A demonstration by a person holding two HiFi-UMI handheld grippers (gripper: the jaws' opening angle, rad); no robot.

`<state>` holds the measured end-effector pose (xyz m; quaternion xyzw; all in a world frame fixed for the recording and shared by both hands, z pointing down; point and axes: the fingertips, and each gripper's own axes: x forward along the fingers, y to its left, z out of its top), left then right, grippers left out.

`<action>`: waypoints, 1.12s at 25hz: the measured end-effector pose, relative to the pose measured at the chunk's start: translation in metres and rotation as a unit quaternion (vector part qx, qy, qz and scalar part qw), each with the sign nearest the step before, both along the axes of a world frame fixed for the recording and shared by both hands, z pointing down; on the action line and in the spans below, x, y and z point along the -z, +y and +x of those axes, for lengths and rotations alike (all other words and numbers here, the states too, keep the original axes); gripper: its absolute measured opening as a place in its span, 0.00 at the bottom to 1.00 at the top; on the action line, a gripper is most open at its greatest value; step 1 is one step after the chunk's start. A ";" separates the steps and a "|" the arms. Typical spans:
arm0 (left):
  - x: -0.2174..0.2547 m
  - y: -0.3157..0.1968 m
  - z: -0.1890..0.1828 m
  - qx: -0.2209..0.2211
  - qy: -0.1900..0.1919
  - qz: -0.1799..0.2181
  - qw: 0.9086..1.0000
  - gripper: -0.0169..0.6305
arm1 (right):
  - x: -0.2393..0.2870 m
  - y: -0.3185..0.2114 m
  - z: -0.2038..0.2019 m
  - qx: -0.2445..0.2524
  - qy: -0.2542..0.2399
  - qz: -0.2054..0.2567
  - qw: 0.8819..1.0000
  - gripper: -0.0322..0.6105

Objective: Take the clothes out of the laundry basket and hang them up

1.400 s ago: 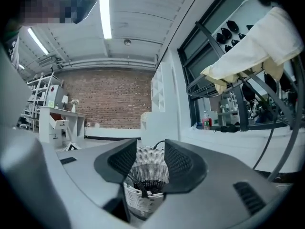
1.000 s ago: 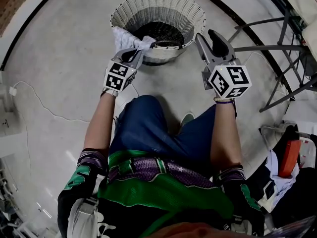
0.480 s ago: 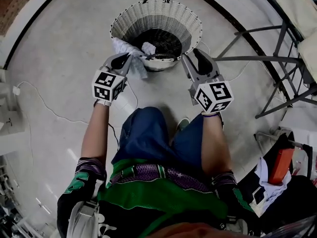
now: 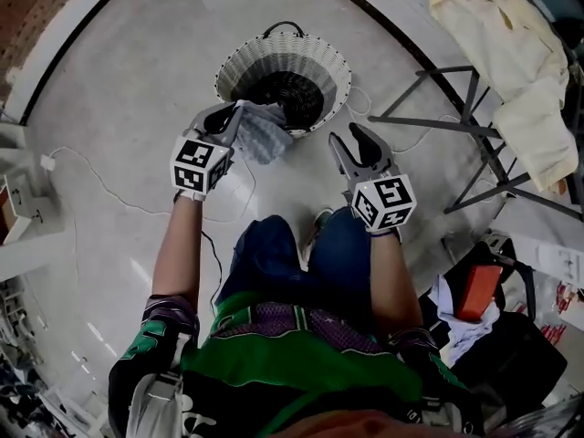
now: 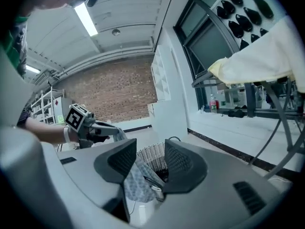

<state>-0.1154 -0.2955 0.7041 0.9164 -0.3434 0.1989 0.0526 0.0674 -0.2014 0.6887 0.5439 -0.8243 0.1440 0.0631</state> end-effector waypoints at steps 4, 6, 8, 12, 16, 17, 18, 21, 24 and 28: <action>0.092 0.008 0.008 0.001 0.011 0.002 1.000 0.06 | 0.070 0.018 -0.001 0.009 0.002 -0.019 1.000 0.33; 0.140 0.013 0.012 0.003 0.022 0.001 1.000 0.06 | 0.111 0.026 0.002 0.009 0.000 -0.023 1.000 0.33; 0.188 0.020 0.018 0.002 0.034 0.001 0.999 0.06 | 0.153 0.034 0.009 0.002 -0.007 -0.025 1.000 0.33; 0.284 0.039 0.028 -0.003 0.063 0.012 0.998 0.06 | 0.235 0.047 0.023 -0.010 -0.003 -0.017 1.000 0.33; 0.375 0.061 0.026 -0.015 0.086 0.047 0.995 0.06 | 0.299 0.065 0.026 -0.022 0.003 0.000 1.000 0.33; 0.395 0.065 0.024 -0.019 0.094 0.057 0.994 0.06 | 0.312 0.068 0.024 -0.024 0.006 0.007 1.000 0.33; 0.414 0.070 0.022 -0.024 0.102 0.066 0.992 0.06 | 0.323 0.072 0.020 -0.022 0.009 0.015 1.000 0.33; 0.462 0.087 0.014 -0.038 0.126 0.092 0.987 0.06 | 0.346 0.088 0.002 -0.017 0.017 0.034 0.999 0.33; 0.500 0.103 0.007 -0.057 0.155 0.113 0.980 0.06 | 0.364 0.098 -0.012 -0.030 0.029 0.057 0.998 0.33; 0.534 0.132 -0.006 -0.080 0.182 0.132 0.971 0.06 | 0.387 0.114 -0.043 -0.038 0.033 0.085 0.995 0.33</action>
